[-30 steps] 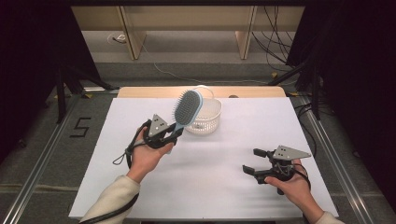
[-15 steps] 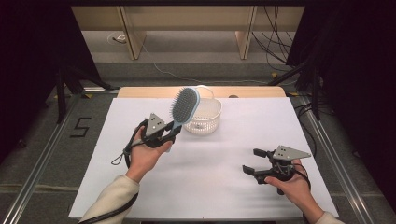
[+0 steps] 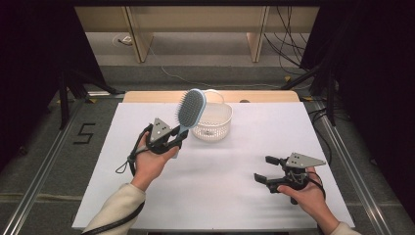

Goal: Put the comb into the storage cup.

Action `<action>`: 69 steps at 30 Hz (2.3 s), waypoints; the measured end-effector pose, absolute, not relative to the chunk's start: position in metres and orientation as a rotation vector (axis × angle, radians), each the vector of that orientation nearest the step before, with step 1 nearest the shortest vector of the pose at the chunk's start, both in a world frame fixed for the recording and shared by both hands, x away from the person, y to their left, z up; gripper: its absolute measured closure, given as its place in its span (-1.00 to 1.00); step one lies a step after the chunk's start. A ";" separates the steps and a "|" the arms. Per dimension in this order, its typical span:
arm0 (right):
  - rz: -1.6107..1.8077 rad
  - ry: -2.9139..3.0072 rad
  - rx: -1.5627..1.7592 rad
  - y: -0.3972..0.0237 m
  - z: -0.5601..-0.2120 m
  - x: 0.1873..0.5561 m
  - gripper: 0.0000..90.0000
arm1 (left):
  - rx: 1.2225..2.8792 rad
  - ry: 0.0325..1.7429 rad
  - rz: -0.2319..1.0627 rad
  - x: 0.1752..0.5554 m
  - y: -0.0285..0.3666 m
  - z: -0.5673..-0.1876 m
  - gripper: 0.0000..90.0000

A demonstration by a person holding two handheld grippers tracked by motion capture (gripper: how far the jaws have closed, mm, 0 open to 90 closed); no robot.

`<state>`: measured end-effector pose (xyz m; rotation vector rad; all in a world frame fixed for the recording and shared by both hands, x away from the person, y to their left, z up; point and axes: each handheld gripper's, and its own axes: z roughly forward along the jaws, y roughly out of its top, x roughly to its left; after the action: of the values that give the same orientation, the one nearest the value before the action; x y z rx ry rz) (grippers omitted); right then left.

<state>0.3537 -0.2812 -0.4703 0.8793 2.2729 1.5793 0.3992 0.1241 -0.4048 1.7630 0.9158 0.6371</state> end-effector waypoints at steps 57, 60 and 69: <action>1.593 2.270 0.896 -0.281 -0.472 0.355 -0.64 | 1.649 0.896 0.672 0.409 0.115 -0.403 0.55; 1.595 2.272 0.900 -0.281 -0.473 0.355 -0.64 | 1.649 0.894 0.674 0.409 0.114 -0.403 0.54; 1.595 2.270 0.905 -0.281 -0.473 0.355 -0.64 | 1.647 0.889 0.665 0.409 0.114 -0.401 0.55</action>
<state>0.3554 -0.2807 -0.4727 0.9046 2.2702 1.5947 0.4092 0.1135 -0.4008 1.6472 0.8894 0.6654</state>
